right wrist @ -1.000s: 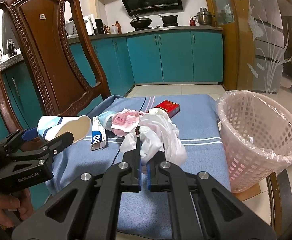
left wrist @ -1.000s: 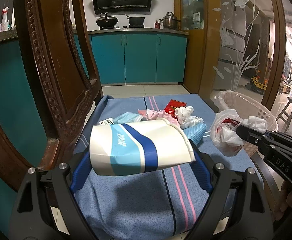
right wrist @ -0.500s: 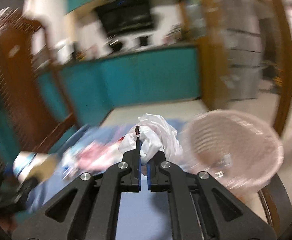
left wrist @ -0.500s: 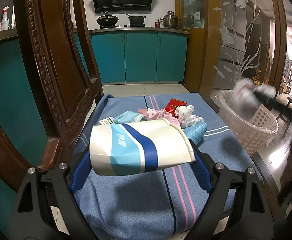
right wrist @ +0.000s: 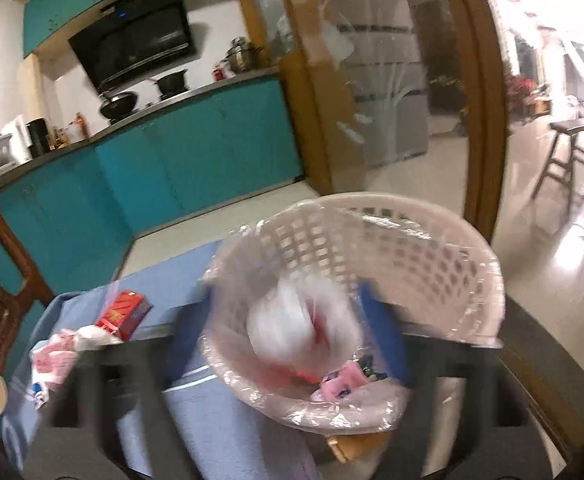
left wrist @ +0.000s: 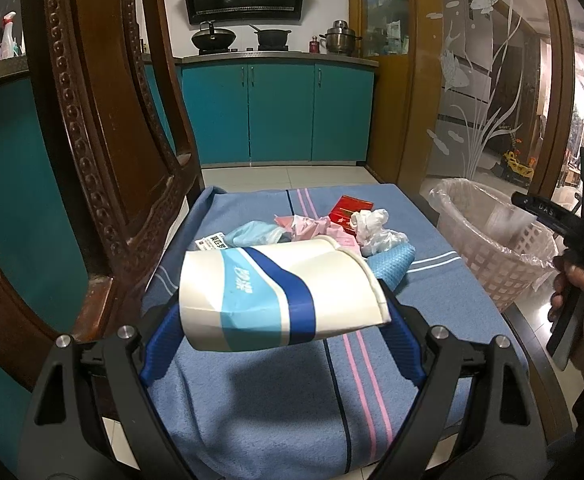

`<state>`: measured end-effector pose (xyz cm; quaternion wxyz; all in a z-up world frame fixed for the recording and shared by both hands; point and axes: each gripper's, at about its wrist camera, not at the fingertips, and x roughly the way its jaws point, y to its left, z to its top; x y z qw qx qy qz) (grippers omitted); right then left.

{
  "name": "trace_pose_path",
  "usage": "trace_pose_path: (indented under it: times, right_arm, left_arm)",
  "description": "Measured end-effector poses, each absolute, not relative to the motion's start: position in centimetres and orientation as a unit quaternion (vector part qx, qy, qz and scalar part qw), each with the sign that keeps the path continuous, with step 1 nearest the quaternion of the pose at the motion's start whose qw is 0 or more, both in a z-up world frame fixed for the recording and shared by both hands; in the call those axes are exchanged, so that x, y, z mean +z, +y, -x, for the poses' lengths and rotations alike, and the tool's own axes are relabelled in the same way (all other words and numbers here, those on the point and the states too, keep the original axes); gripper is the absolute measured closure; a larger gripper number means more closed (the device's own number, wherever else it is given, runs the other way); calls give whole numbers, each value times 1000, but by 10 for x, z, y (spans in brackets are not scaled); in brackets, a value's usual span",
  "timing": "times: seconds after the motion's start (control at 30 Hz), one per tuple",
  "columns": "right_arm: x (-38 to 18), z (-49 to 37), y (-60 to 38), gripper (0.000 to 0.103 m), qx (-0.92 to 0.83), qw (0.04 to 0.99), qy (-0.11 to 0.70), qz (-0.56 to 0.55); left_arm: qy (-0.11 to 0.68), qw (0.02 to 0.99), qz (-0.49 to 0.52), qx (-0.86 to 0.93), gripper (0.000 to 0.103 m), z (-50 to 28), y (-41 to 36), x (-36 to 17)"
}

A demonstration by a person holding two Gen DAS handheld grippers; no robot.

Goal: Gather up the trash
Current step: 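Carry the white plastic bag into the basket and open the right gripper, then carry the white-blue paper cup into the basket and open the left gripper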

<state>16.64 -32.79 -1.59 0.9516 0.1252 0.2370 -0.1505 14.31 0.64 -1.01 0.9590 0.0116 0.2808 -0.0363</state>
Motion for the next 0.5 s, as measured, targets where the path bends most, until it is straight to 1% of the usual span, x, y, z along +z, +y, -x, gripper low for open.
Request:
trace_pose_path:
  times: [0.1, 0.17, 0.27, 0.37, 0.5]
  right_arm:
    - [-4, -156, -313, 20, -122, 959, 225, -116]
    - [5, -140, -301, 12, -92, 966, 213, -119]
    - [12, -116, -265, 8, -35, 971, 215, -103]
    - [11, -101, -222, 7, 9, 972, 229, -54]
    - [-2, -103, -182, 7, 29, 964, 262, 12]
  left_arm:
    - [281, 959, -12, -35, 16, -143, 7, -10]
    - [281, 959, -9, -33, 16, -143, 8, -10]
    - [282, 959, -7, -32, 16, -143, 8, -10]
    - [283, 959, -4, -31, 16, -143, 8, -10]
    - [285, 958, -5, -32, 16, -143, 8, -10]
